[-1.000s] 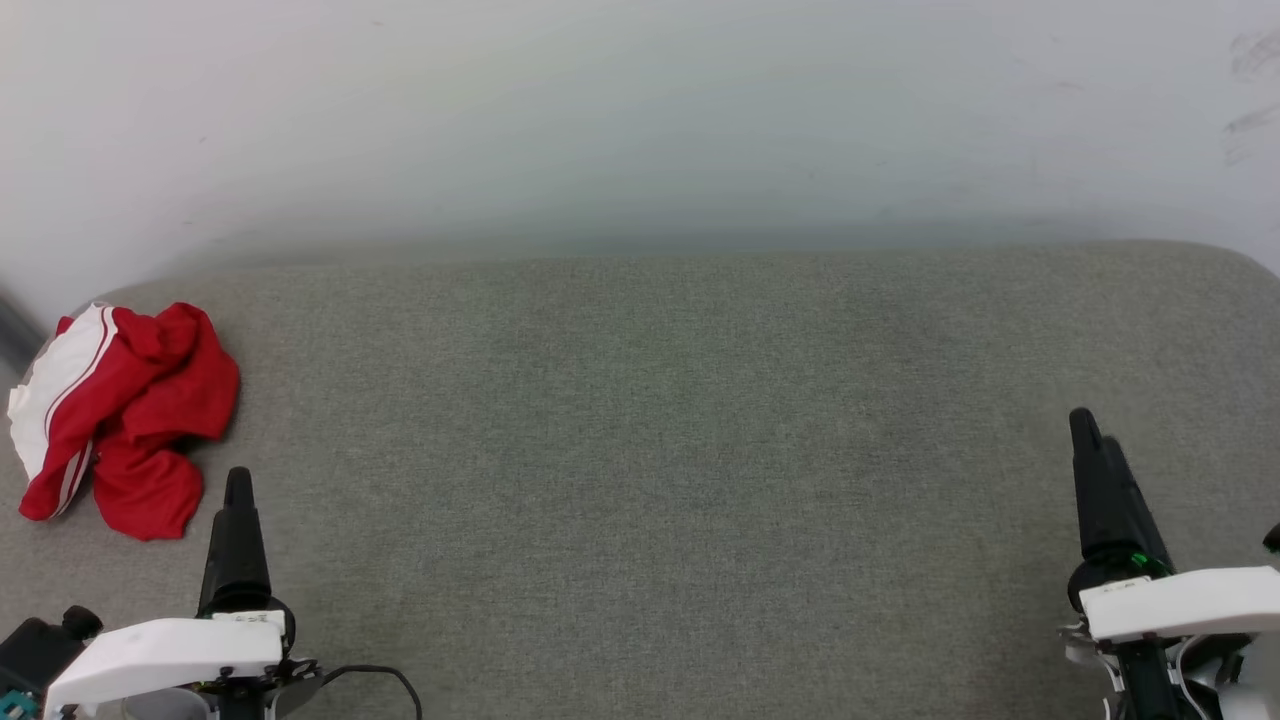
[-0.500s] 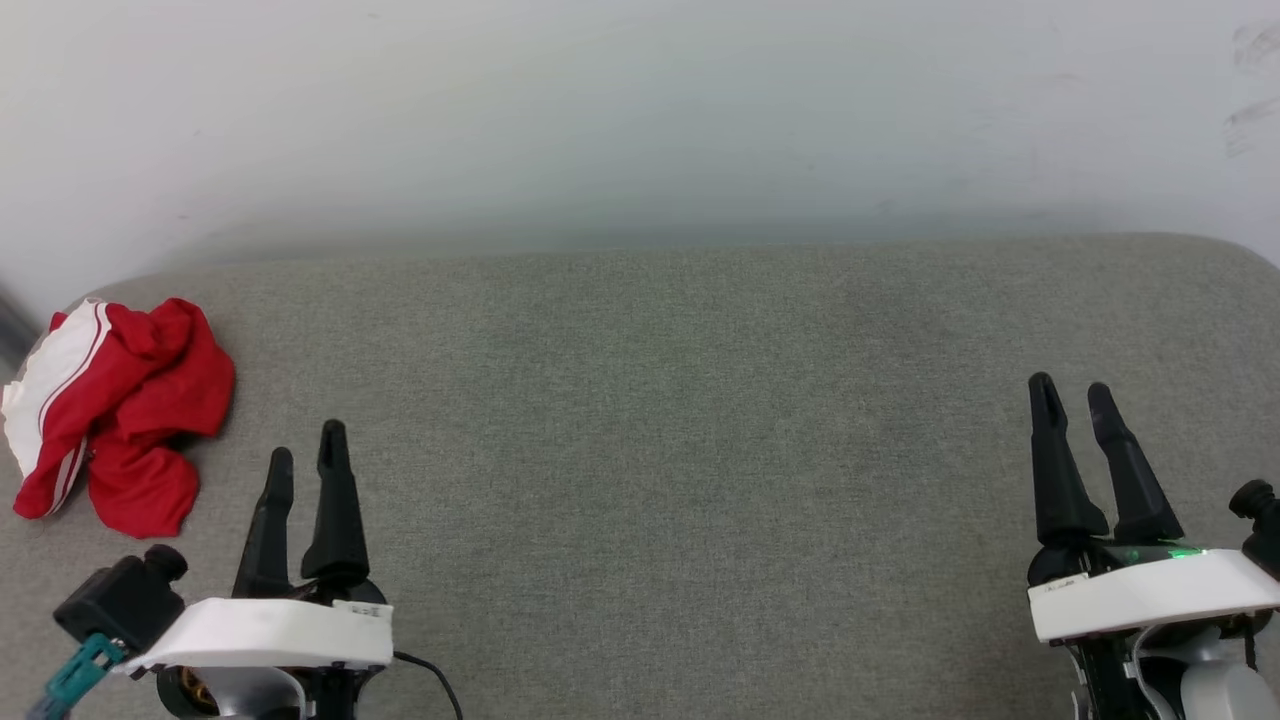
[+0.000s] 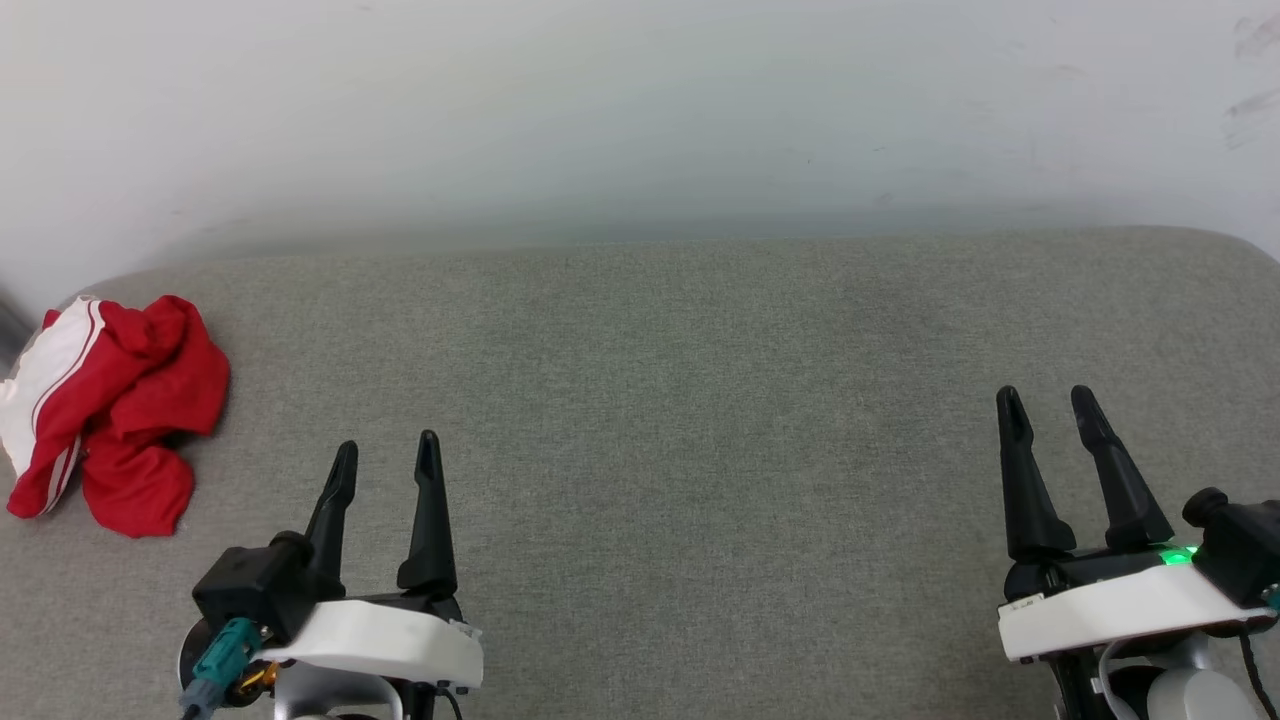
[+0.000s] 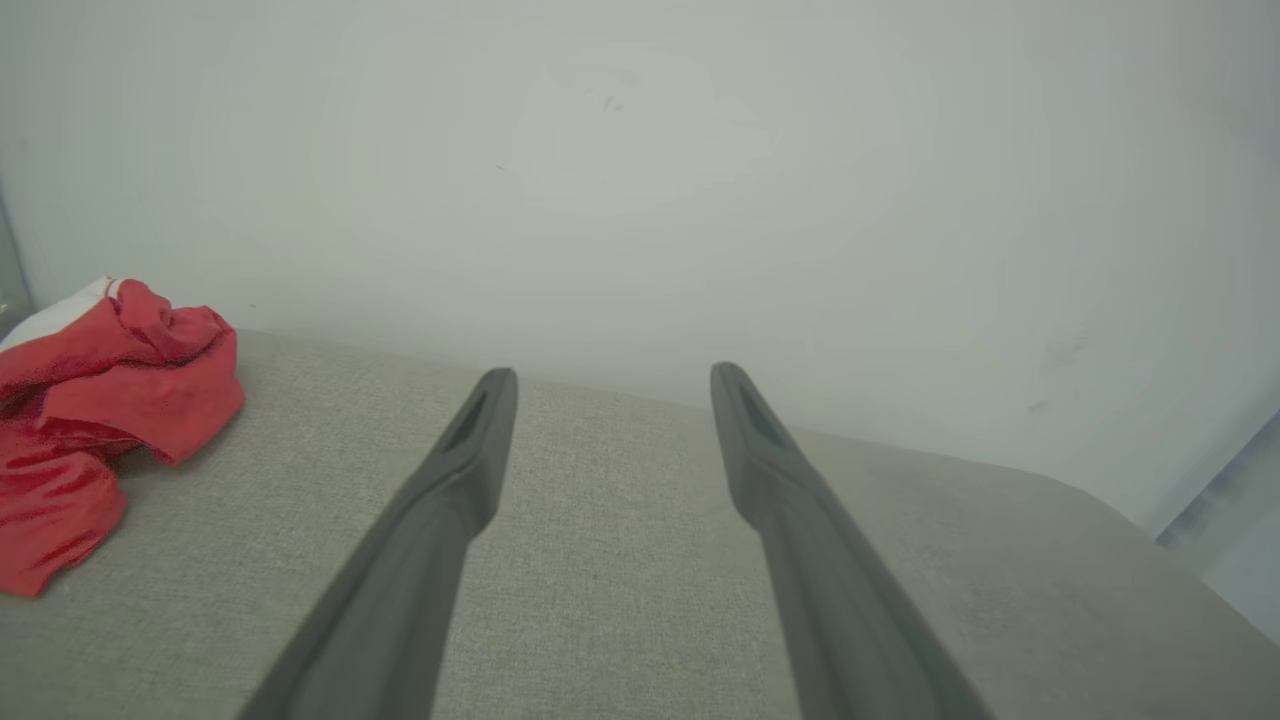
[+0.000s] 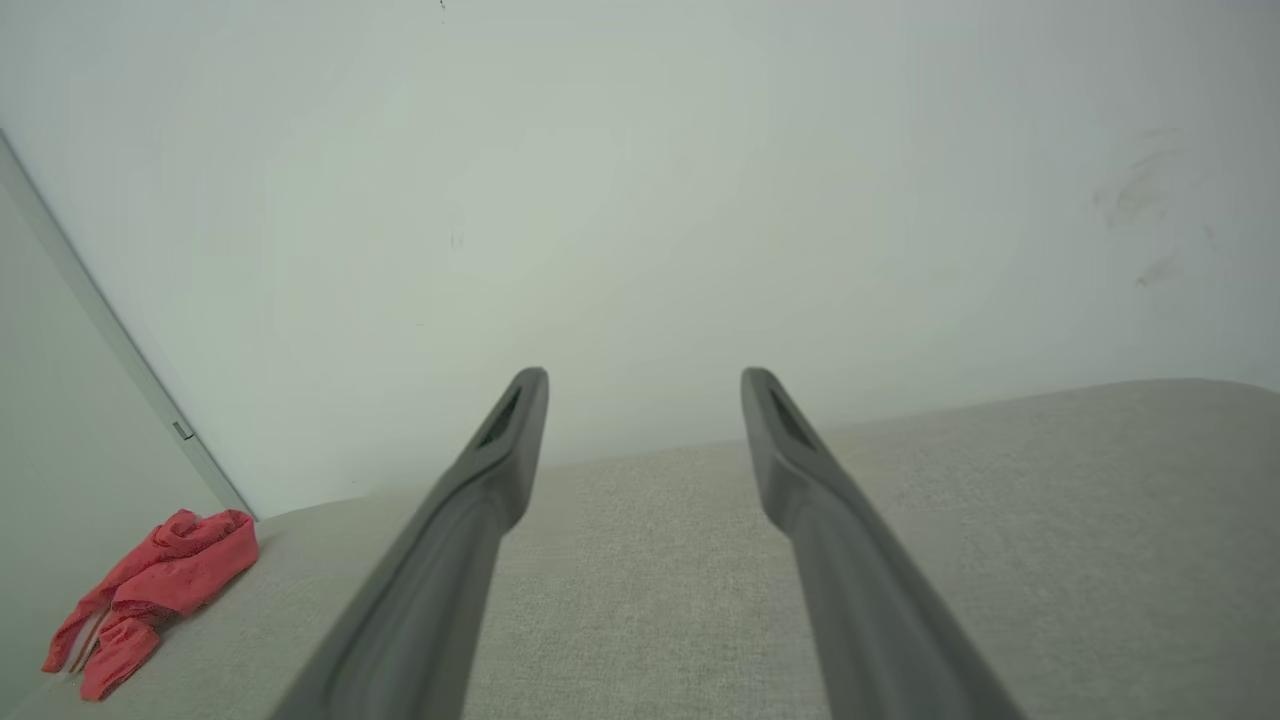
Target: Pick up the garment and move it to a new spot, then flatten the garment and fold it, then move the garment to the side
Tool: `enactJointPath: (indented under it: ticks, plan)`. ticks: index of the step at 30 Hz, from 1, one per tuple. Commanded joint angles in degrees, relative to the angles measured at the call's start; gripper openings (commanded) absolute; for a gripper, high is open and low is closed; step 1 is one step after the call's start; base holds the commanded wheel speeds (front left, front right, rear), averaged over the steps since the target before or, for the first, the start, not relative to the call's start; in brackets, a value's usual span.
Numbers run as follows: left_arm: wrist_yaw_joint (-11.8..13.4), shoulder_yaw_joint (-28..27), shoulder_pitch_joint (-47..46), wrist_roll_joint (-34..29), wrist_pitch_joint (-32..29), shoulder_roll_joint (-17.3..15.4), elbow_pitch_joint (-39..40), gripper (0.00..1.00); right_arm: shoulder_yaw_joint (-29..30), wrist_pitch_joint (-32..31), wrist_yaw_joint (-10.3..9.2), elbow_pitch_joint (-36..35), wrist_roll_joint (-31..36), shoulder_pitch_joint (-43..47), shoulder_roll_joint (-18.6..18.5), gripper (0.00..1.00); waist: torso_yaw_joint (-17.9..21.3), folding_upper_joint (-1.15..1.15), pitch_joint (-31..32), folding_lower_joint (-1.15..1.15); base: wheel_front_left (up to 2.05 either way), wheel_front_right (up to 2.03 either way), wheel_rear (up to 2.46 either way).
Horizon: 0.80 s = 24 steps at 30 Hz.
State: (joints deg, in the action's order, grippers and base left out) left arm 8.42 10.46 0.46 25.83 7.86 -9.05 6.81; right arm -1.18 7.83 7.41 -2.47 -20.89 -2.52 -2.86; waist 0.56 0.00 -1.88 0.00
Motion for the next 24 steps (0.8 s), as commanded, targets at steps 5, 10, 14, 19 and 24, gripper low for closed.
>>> enactJointPath:
  ticks: [5, 10, 14, 19, 24]
  plan:
    - [6.61, 5.84, -2.09, -3.65, 1.23, -3.72, 0.95, 1.00, 0.28, 1.32, 0.11, 0.14, 5.37, -0.04, -0.06, 1.00, 0.13, 0.00, -0.26, 0.00, 0.00, 0.00, 0.00]
    - [9.63, 9.83, -2.58, -5.38, 2.00, -5.65, -0.30, 1.00, -0.08, 2.00, 0.11, 0.38, 9.49, 0.22, -0.05, 1.00, 0.09, 0.00, -0.15, 0.00, 0.00, 0.00, 0.00]
    - [11.78, 13.24, -3.18, -8.09, 2.55, -7.19, -0.97, 1.00, -0.48, 2.51, 0.12, 0.12, 12.40, 0.32, -0.05, 1.00, 0.11, 0.00, -0.26, 0.00, 0.00, 0.00, 0.00]
    - [14.04, 15.24, -3.49, -8.32, 3.22, -7.74, -0.44, 1.00, -0.55, 3.24, 0.12, -0.56, 14.70, 0.35, -0.04, 1.00, 0.13, 0.00, -0.50, 0.00, 0.00, 0.00, 0.00]
    - [13.26, 13.24, -2.17, -7.64, 3.84, -6.35, 0.98, 1.00, -0.14, 3.86, 0.12, -0.17, 14.41, 0.95, -0.04, 1.00, 0.03, 0.00, -0.69, 0.00, 0.00, 0.00, 0.00]
